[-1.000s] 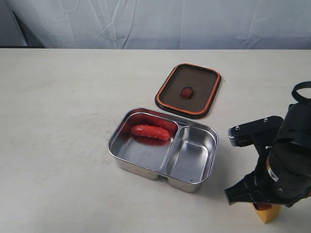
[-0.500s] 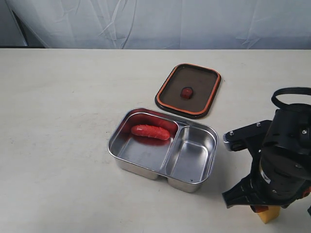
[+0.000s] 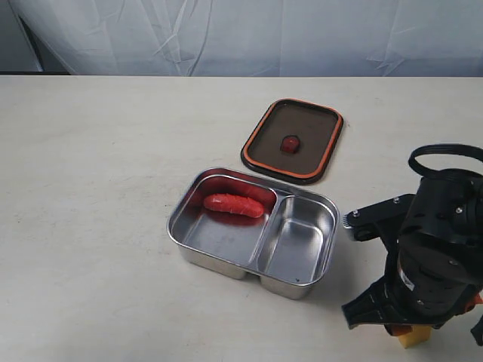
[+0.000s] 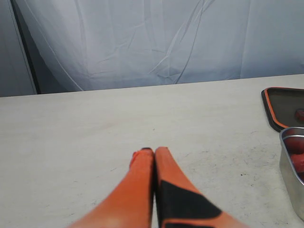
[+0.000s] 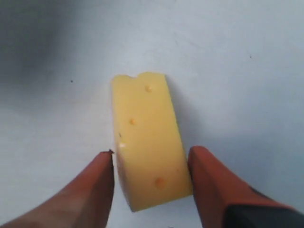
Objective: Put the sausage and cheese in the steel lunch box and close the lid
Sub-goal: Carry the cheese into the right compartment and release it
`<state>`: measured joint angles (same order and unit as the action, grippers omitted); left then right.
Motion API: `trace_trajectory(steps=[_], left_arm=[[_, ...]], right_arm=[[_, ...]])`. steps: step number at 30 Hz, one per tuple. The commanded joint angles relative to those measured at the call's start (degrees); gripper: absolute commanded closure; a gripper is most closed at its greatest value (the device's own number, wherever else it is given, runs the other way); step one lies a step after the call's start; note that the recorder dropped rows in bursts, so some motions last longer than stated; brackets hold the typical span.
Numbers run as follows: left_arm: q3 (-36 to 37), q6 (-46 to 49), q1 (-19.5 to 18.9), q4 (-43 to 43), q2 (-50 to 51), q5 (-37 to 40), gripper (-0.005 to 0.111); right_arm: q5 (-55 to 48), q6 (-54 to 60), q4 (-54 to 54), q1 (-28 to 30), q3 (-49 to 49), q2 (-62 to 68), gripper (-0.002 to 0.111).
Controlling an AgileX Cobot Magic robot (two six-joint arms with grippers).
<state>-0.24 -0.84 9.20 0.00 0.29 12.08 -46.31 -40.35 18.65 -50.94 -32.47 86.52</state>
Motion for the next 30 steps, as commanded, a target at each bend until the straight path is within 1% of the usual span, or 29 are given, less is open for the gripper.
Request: trace_trajectory(steps=[1, 3, 5, 6, 7, 8, 10, 16, 20, 27, 30], left_arm=[[0.24, -0.04, -0.08, 0.00, -0.29, -0.53, 0.106], [0.24, -0.04, -0.08, 0.00, -0.29, -0.53, 0.106], [0.24, -0.04, -0.08, 0.00, -0.29, -0.53, 0.106], [0.24, -0.04, -0.08, 0.00, -0.29, -0.53, 0.106], [0.24, -0.04, -0.08, 0.00, -0.29, -0.53, 0.106], [0.24, -0.04, -0.08, 0.00, -0.29, -0.53, 0.106], [0.24, -0.04, -0.08, 0.00, -0.29, -0.53, 0.106], [0.24, -0.04, -0.08, 0.00, -0.29, -0.53, 0.106], [0.24, -0.04, -0.08, 0.00, -0.29, -0.53, 0.106], [0.24, -0.04, -0.08, 0.00, -0.29, -0.53, 0.106], [0.24, -0.04, -0.08, 0.00, -0.29, -0.53, 0.106]], right_arm=[[3.01, 0.53, -1.90, 0.32, 2.47, 0.13, 0.060], [3.18, 0.53, -2.00, 0.32, 3.05, 0.13, 0.060], [3.23, 0.53, -2.00, 0.32, 3.05, 0.13, 0.065], [3.23, 0.26, -2.00, 0.32, 3.05, 0.13, 0.077], [3.23, -0.03, -2.00, 0.32, 3.05, 0.13, 0.084], [3.23, -0.31, -2.00, 0.32, 3.05, 0.13, 0.096], [3.23, -0.54, -2.00, 0.32, 3.05, 0.13, 0.109], [0.91, -4.49, -1.41, 0.11, 1.74, -1.16, 0.109], [2.53, -4.74, -0.78, 0.11, -1.17, -5.51, 0.109], [9.80, -4.74, 0.35, 0.11, -5.65, -9.62, 0.109], [16.06, -4.74, 0.49, 0.11, -6.71, -9.62, 0.109]])
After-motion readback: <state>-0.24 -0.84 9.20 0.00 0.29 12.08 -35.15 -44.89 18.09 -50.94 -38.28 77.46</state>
